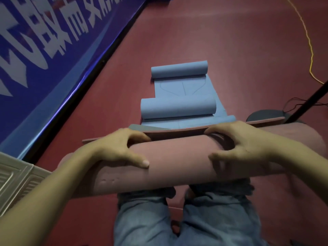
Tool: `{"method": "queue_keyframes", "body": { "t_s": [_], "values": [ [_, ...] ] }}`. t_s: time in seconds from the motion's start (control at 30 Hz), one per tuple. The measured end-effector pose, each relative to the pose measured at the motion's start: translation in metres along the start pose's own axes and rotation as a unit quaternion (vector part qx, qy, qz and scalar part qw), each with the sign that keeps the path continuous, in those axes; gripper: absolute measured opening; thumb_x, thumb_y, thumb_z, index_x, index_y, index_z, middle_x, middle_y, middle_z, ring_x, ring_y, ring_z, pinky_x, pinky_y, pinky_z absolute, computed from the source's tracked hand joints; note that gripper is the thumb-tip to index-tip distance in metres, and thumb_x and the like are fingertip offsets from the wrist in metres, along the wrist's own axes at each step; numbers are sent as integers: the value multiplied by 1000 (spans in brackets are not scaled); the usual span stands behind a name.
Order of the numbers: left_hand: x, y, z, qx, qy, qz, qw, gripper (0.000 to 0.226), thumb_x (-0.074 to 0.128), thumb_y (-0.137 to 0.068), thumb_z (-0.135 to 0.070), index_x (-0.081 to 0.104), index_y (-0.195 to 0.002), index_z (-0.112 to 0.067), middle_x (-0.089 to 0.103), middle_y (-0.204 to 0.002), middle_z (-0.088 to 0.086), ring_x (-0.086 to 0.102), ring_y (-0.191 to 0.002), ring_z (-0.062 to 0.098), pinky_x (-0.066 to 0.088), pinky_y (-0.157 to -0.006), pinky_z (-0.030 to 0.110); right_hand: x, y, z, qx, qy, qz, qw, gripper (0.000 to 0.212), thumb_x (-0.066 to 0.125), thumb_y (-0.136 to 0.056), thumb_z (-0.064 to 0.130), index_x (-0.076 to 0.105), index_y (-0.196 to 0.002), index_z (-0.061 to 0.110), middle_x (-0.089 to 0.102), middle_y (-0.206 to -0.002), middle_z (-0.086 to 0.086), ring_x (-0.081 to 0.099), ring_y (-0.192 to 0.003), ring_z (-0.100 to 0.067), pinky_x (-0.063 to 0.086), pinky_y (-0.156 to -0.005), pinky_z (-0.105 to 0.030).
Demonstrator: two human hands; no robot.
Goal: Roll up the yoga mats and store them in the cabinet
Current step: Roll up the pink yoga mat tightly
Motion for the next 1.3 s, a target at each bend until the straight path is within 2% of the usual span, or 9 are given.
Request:
{"method": "queue_keyframes", "body": {
  "t_s": [0.13, 0.27, 0.4, 0.53, 0.7, 0.9, 1.03, 1.17, 1.3],
  "values": [
    [-17, -9, 2, 33, 82, -100, 991, 41, 85, -76, -40, 76, -115, -29, 76, -113, -14, 69, -110, 4, 51, -97, 19, 13, -3, 10, -29, 92, -101, 990, 72, 33, -87, 58, 53, -142, 16, 60, -139, -6, 56, -125, -28, 43, -107, -45],
    [-23, -14, -18, 62, -26, -181, 981, 23, 73, -93, -38, 77, -116, -37, 76, -107, -22, 68, -102, -8, 54, -95, 26, 32, -11, 10, -4, 217, -13, 976, 133, 56, -55, 88, 9, -160, 21, 22, -163, -7, 26, -147, -30, 19, -123, -49],
    [-1, -14, -31, -18, -229, -67, 971, 111, 73, -50, -88, 44, -148, -44, 63, -135, -12, 60, -122, 14, 50, -102, 36, 32, -30, 3, -4, 247, -38, 968, 137, 75, -41, 79, 19, -154, 25, 41, -145, -1, 44, -129, -26, 35, -109, -44],
    [21, -23, -34, -40, -340, -57, 938, 164, 79, -36, -87, 3, -162, -14, 28, -165, 4, 32, -149, 26, 31, -121, 40, 24, -41, -5, -16, 226, -35, 973, 128, 72, -39, 77, 26, -149, 30, 48, -136, 3, 49, -121, -22, 38, -104, -41],
    [7, -16, -39, 30, -321, -109, 940, 125, 72, -34, -89, 35, -144, -40, 60, -133, -16, 60, -116, 14, 47, -98, 37, 14, -39, 1, -34, 206, -6, 978, 124, 78, -42, 76, 25, -146, 36, 49, -131, 8, 51, -116, -18, 35, -94, -34],
    [8, -1, -40, 5, -262, -25, 965, 106, 80, -29, -87, 52, -122, -43, 64, -102, -21, 63, -93, 7, 53, -85, 29, 5, -25, 11, -42, 121, 60, 990, 107, 82, -39, 69, 38, -133, 44, 56, -115, 20, 58, -100, -10, 49, -84, -29],
    [12, -2, -34, -7, -215, 51, 975, 108, 85, -28, -82, 53, -126, -50, 67, -106, -27, 63, -97, -3, 53, -90, 26, 13, -20, 10, -25, 76, 141, 987, 105, 80, -45, 70, 35, -137, 45, 55, -125, 19, 58, -112, -11, 51, -95, -34],
    [-3, -21, -19, 5, -113, 63, 992, 101, 93, -36, -68, 60, -129, -47, 67, -114, -30, 63, -104, -8, 52, -97, 29, 16, -28, 33, -44, 139, 94, 985, 133, 81, -56, 74, 9, -158, 28, 30, -156, 3, 30, -144, -21, 27, -120, -41],
    [-27, -31, 1, 21, -20, -54, 998, 91, 91, -42, -67, 68, -127, -41, 67, -123, -28, 60, -116, -7, 48, -105, 31, 29, -51, 41, -40, 212, 10, 976, 151, 81, -39, 80, 6, -158, 24, 41, -148, -2, 43, -131, -28, 35, -110, -47]
  ]
}}
Point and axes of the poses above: each hand's wrist, its own y-axis away from the middle knuckle, its own x-axis out of the palm, z = x × y, the point moved 4 cm from there along -y, towards the middle knuckle
